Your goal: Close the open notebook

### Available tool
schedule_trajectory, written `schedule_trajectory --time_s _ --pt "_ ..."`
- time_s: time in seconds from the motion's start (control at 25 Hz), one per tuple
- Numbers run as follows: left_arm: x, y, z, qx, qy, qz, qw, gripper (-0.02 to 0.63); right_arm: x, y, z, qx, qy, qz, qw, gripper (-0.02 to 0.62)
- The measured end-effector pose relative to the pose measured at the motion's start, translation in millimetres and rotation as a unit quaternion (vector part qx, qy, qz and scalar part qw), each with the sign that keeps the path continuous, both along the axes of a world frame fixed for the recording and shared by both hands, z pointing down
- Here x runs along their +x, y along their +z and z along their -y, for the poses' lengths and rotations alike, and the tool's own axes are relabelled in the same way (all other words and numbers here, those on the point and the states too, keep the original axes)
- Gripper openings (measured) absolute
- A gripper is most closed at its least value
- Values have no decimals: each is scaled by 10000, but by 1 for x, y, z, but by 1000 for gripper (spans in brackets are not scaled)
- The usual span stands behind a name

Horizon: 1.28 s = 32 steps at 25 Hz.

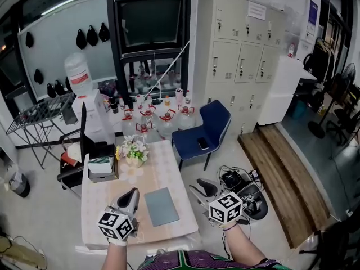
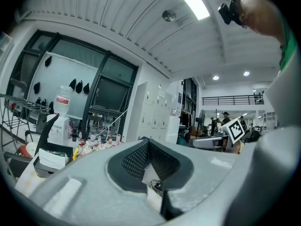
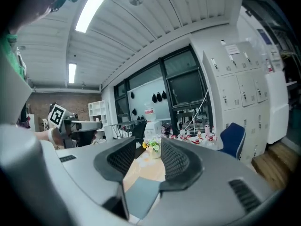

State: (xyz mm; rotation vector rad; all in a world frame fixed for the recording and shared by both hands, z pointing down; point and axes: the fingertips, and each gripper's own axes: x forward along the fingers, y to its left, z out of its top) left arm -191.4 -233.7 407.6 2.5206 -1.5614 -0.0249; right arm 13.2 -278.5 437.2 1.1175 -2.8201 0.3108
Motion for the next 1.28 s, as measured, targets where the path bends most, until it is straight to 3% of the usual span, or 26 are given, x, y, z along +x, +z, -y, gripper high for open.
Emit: schedule_trajectory --time_s 0.44,1.28 --pt "4 -42 -26 469 -11 -201 9987 17 9 -55 -28 450 304 78 9985 127" --pt "19 -50 -26 564 83 99 9983 17 22 -82 -33 696 577 199 9957 44"
